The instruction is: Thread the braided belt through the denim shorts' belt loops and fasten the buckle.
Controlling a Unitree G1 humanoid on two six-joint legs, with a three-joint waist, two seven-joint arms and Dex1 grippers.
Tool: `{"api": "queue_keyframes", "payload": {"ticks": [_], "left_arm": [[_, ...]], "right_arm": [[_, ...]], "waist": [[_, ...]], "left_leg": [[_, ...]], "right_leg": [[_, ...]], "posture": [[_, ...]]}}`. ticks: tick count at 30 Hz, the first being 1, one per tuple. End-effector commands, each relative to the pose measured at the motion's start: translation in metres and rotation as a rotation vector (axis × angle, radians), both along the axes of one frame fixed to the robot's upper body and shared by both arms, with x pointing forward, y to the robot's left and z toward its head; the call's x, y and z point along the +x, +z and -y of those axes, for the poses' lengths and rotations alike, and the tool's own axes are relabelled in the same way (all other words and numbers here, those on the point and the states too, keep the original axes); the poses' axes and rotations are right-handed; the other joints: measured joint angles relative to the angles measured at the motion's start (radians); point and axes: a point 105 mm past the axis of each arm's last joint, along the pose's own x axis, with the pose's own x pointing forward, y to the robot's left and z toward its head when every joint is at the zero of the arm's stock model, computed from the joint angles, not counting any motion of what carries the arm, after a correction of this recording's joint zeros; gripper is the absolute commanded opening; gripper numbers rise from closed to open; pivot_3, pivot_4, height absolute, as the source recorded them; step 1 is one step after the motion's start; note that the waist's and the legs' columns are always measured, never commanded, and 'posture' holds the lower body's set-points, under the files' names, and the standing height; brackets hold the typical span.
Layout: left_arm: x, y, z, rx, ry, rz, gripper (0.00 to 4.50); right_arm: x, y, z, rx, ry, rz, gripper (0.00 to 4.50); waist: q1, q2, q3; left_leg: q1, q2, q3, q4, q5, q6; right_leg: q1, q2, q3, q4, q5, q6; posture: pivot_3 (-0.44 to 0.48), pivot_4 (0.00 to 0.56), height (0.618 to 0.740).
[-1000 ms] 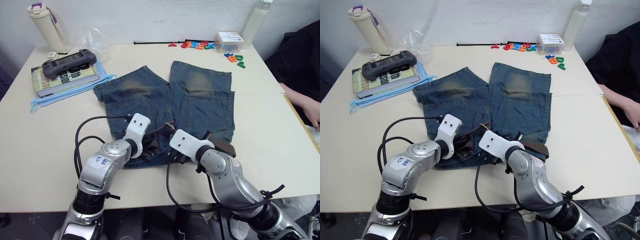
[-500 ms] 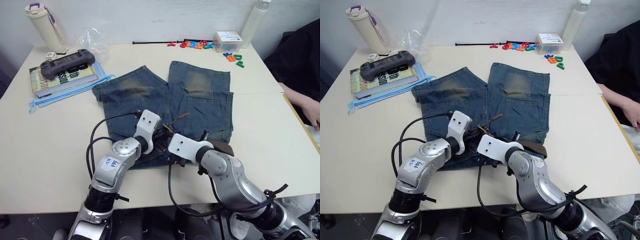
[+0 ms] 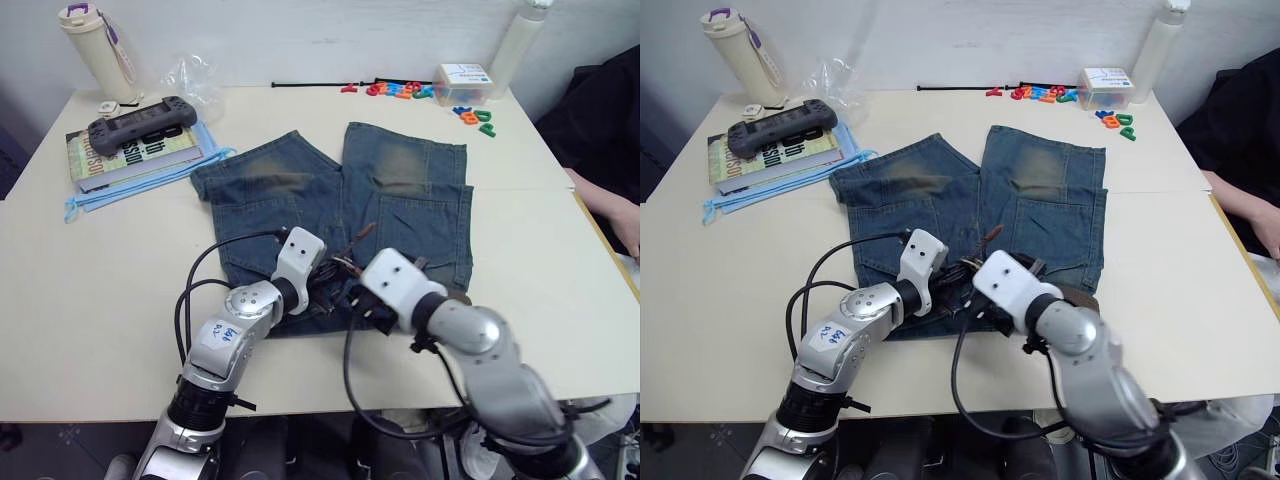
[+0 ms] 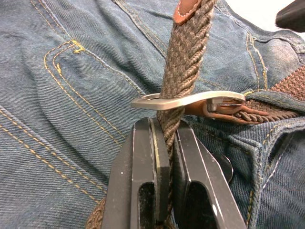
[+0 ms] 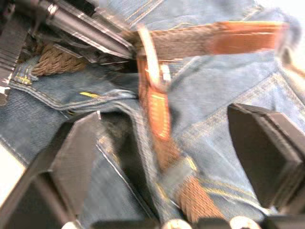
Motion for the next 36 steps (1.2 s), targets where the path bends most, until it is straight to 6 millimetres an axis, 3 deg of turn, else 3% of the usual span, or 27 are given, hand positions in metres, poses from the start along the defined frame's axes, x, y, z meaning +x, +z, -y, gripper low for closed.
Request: {"api": "queue_keyframes", "payload": {"ticks": [1, 5, 9, 15, 23, 27, 33, 36], "left_arm": [[-0.001, 0.004, 0.008, -0.012, -0.035, 0.019, 0.00], [0.000, 0.004, 0.010, -0.003, -0.050, 0.030, 0.00], [-0.001, 0.004, 0.014, 0.015, -0.064, 0.056, 0.00], [-0.001, 0.007, 0.014, 0.071, -0.075, 0.121, 0.00], [-0.002, 0.007, 0.010, 0.149, -0.075, 0.193, 0.00], [-0.001, 0.006, 0.008, 0.186, -0.078, 0.220, 0.00], [0.001, 0.005, 0.006, 0.229, -0.088, 0.249, 0.00], [0.001, 0.003, 0.002, 0.297, -0.107, 0.279, 0.00]], "right_arm": [[-0.010, 0.052, 0.000, -0.062, 0.124, 0.229, 4.40], [0.010, 0.062, -0.004, -0.338, 0.220, 0.422, 4.40], [0.032, 0.040, -0.006, -0.594, 0.329, 0.489, 4.40], [0.046, 0.023, -0.013, -0.664, 0.418, 0.508, 4.40], [0.057, 0.016, -0.008, -0.699, 0.415, 0.509, 4.40], [0.058, 0.015, -0.006, -0.692, 0.401, 0.498, 3.19], [0.056, 0.014, -0.005, -0.678, 0.378, 0.485, 0.07], [0.053, 0.013, -0.005, -0.663, 0.364, 0.478, 0.02]], "waist": [[-0.001, 0.000, 0.000], [-0.002, 0.000, 0.000], [-0.002, 0.000, 0.001], [-0.001, -0.001, 0.001], [-0.001, -0.001, 0.001], [-0.001, -0.001, 0.001], [-0.001, -0.001, 0.001], [-0.001, -0.001, 0.001]], "left_leg": [[0.000, 0.000, 0.000, 0.000, 0.000, 0.000], [0.000, 0.000, 0.000, -0.001, 0.000, 0.000], [0.001, 0.000, 0.001, 0.000, 0.003, 0.004], [0.000, -0.001, 0.002, 0.001, 0.004, 0.006], [0.000, -0.001, 0.001, 0.001, 0.005, 0.006], [0.000, -0.001, 0.001, 0.001, 0.005, 0.006], [0.000, -0.001, 0.001, 0.001, 0.005, 0.006], [0.000, -0.001, 0.001, 0.001, 0.005, 0.006]], "right_leg": [[0.000, 0.000, 0.000, 0.000, 0.000, 0.000], [0.000, 0.000, -0.001, -0.001, 0.000, 0.000], [0.001, 0.000, -0.001, -0.001, 0.000, 0.000], [0.001, -0.001, -0.005, -0.001, 0.001, 0.001], [0.002, -0.001, -0.006, -0.001, 0.001, 0.001], [0.002, -0.001, -0.006, 0.000, 0.001, 0.001], [0.002, -0.001, -0.007, 0.000, 0.001, 0.001], [0.002, -0.001, -0.007, 0.000, 0.001, 0.001]], "posture": [[0.000, 0.150, 0.717], [0.000, 0.150, 0.717], [0.000, 0.150, 0.717], [0.000, 0.150, 0.717], [0.000, 0.150, 0.717], [0.000, 0.150, 0.717], [0.000, 0.150, 0.717], [0.000, 0.150, 0.717]]}}
